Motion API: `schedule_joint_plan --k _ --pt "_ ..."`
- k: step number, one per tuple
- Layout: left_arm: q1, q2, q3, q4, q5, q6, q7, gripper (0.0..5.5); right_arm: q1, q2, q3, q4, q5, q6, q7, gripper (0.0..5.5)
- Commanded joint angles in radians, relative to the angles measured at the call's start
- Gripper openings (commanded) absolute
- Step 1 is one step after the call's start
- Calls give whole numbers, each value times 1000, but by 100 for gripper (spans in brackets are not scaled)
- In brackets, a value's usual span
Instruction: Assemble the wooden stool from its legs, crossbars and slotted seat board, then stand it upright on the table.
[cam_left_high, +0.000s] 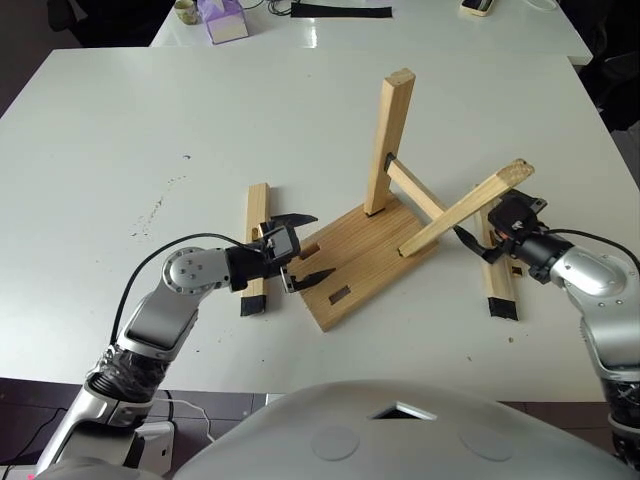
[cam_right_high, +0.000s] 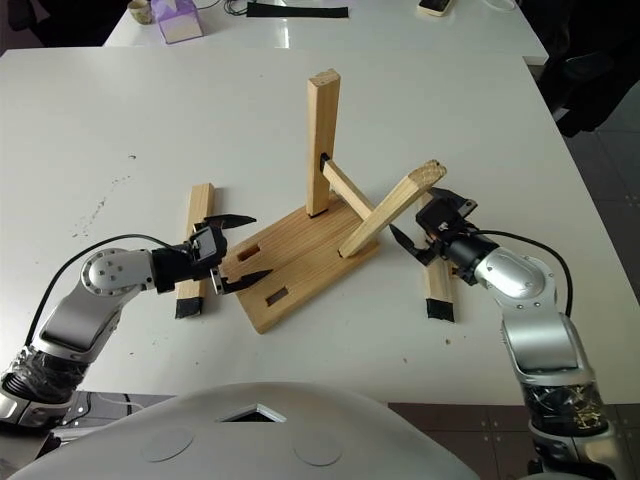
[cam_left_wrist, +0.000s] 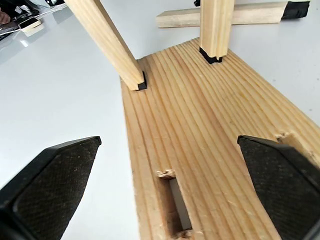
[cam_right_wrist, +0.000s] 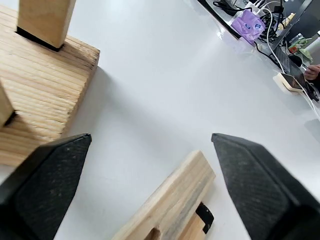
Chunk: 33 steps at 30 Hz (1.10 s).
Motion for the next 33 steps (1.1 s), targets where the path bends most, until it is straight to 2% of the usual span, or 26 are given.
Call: schedule_joint_plan --k 1,4,7,10,14,16,19,20,28,33 --pt "-85 -92 123 -49 -190 157 79 507 87 -86 -35 -144 89 49 130 445" --pt "-187 -150 195 -77 -351 293 135 507 125 -126 -14 -204 134 66 203 445" --pt "-262 -154 180 -23 -293 298 167 507 149 -144 11 -219 149 81 235 445" --pt "-264 -85 32 113 -47 117 113 507 163 -142 56 -197 157 93 253 445" --pt "-258 -46 -110 323 203 -97 105 507 133 -103 136 -154 164 103 251 445" --pt "-272 -49 -147 408 275 -189 100 507 110 -83 174 -104 142 102 232 445" --pt "-294 -62 -166 474 304 -266 77 507 75 -57 218 -16 100 78 205 402" --pt "-298 -65 -170 481 304 -279 66 507 60 -44 231 12 88 70 193 390" --pt "-236 -20 -169 361 265 -281 -33 507 -142 77 323 232 -27 -11 83 390" --pt "-213 -5 -166 301 273 -263 -45 507 -193 125 348 304 -57 -33 50 390"
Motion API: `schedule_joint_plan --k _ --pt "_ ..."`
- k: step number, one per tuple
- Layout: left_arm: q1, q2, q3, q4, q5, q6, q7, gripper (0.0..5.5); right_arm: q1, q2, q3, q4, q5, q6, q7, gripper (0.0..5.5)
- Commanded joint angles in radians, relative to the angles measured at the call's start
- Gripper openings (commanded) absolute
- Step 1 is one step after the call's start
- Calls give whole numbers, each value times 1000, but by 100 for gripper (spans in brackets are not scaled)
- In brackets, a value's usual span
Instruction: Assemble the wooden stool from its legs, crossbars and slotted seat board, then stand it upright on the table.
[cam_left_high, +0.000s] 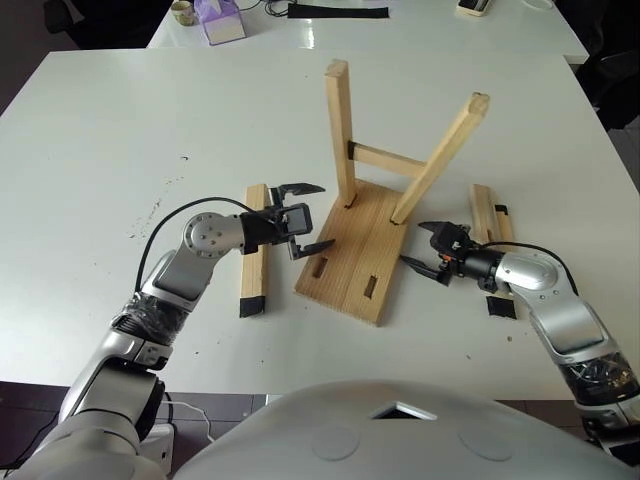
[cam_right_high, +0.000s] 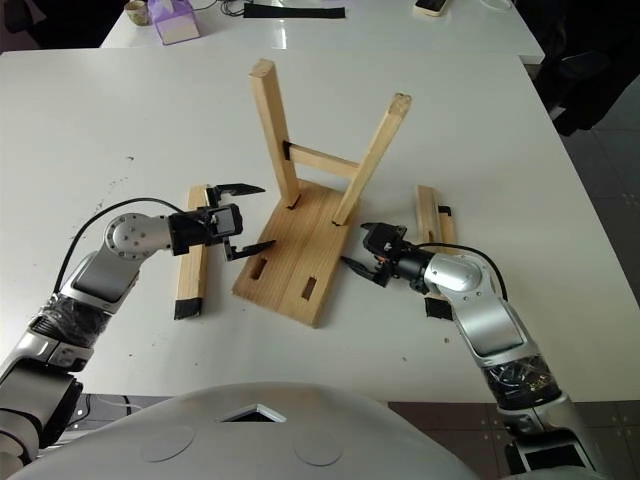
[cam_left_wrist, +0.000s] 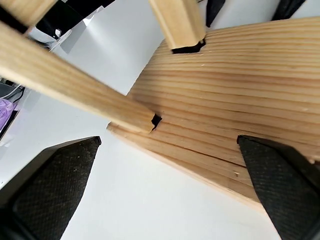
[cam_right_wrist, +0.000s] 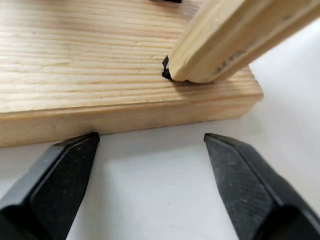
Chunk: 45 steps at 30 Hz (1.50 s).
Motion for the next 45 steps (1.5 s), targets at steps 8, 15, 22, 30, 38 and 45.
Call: schedule_joint_plan --k 8,15,22,30,38,45 --pt "31 -27 -14 -10 46 88 15 507 -73 80 40 153 -68 -42 -78 390" --pt "100 -41 92 -165 -54 170 57 507 75 17 -96 -87 52 31 -34 390" --pt "261 -61 297 -449 -167 313 173 507 237 -35 -471 -427 221 256 -75 390" --pt "353 -200 229 -557 -121 412 355 507 209 -22 -486 -223 137 260 -179 390" --pt "346 -197 188 -523 -73 390 359 507 237 35 -523 -89 117 184 -255 390" --pt "351 -204 179 -509 -57 376 360 507 279 45 -513 -80 97 191 -276 390"
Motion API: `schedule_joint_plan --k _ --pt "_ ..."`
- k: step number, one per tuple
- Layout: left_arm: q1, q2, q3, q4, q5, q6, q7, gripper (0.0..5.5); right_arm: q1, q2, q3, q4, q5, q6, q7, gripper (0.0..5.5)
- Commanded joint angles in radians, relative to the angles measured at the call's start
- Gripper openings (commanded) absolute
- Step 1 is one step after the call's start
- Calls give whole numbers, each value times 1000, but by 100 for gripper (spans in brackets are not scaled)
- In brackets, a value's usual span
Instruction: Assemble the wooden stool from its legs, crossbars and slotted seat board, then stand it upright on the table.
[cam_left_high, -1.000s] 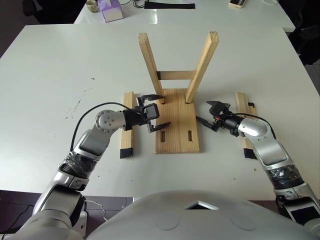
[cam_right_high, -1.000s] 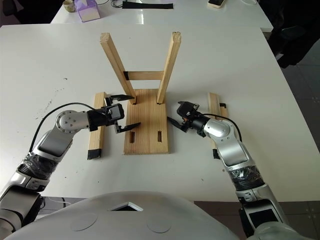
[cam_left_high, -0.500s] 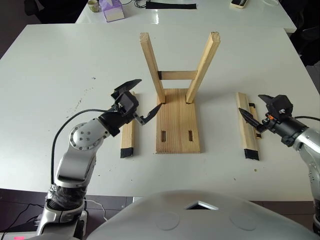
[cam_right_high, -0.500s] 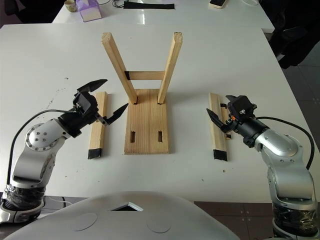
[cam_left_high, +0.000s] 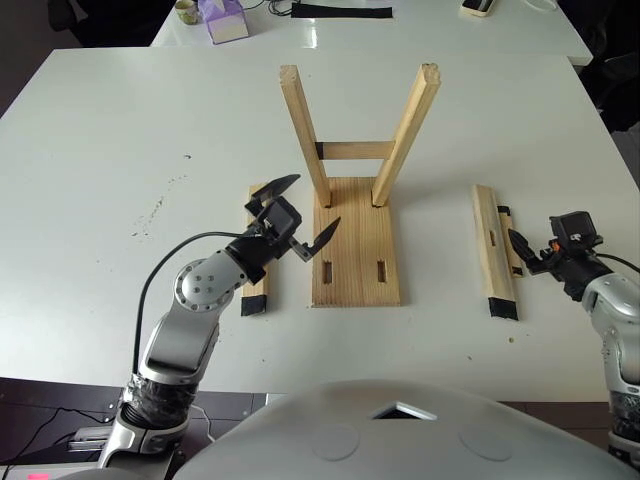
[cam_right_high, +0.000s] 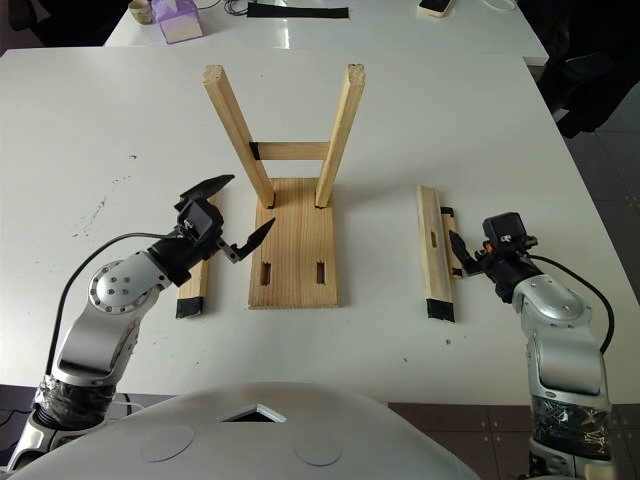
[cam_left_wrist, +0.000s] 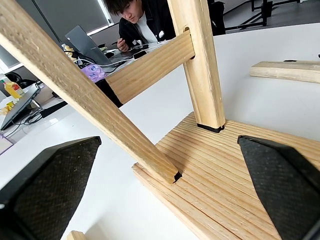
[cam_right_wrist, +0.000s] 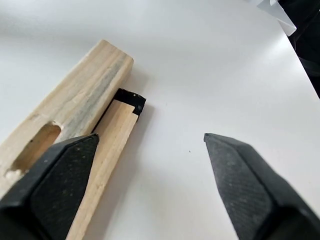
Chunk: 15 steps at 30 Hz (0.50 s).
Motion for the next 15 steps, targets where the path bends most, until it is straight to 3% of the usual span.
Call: schedule_joint_plan --k 1,15 --pt "3 4 -12 11 23 -8 6 507 32 2 20 -15 -11 13 3 390" --pt "18 -4 -34 11 66 -6 19 507 76 16 66 -101 -6 63 9 390"
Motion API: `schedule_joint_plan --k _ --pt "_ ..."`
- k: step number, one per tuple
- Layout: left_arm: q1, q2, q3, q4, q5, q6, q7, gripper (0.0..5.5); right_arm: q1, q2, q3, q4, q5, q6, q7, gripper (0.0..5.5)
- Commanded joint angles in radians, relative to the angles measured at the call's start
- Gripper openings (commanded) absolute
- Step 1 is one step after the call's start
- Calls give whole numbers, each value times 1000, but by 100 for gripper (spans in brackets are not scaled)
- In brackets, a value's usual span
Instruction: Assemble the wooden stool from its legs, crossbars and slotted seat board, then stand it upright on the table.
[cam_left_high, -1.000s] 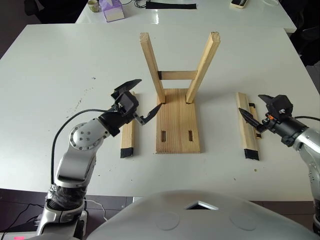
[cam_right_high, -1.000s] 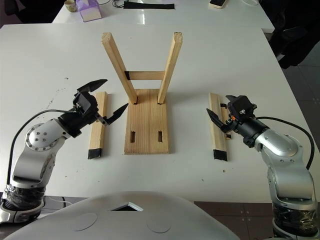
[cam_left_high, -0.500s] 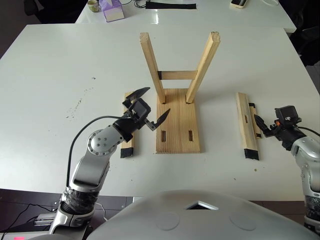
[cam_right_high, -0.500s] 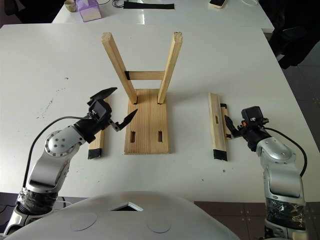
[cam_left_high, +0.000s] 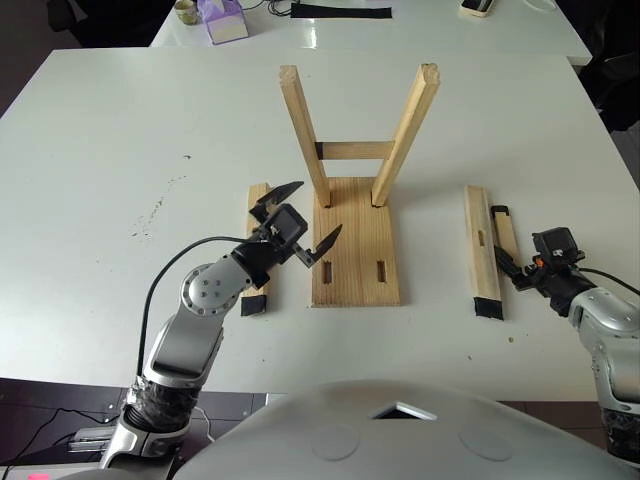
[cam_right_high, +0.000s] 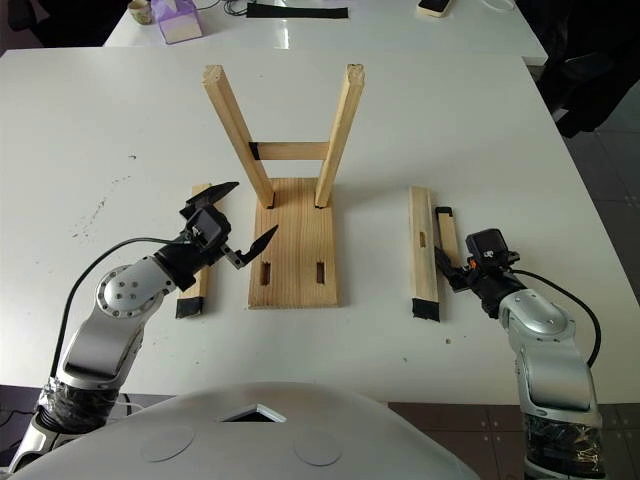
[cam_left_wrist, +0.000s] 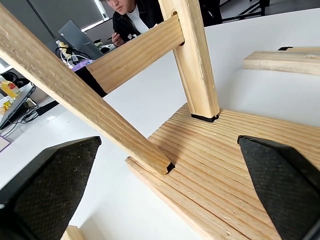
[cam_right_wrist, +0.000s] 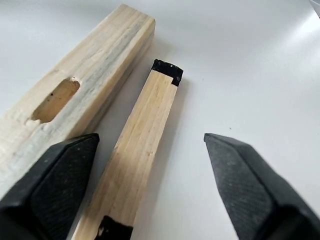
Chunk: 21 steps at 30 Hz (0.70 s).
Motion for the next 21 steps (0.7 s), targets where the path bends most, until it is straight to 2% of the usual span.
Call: schedule_joint_plan --k 1,3,13,20,21 --pt "-4 -7 -2 1 -1 4 5 507 17 -5 16 -6 -11 7 4 390" --pt "-5 -11 1 -2 -7 10 7 507 37 2 23 2 -16 -1 2 390" --pt "-10 -11 2 -1 -8 23 6 507 114 55 61 94 -16 -38 -13 245" --pt "-6 -12 -2 -3 0 25 10 507 58 109 -1 124 22 22 -89 132" --pt "-7 -13 -1 -3 0 26 11 507 47 117 -14 129 35 37 -100 131"
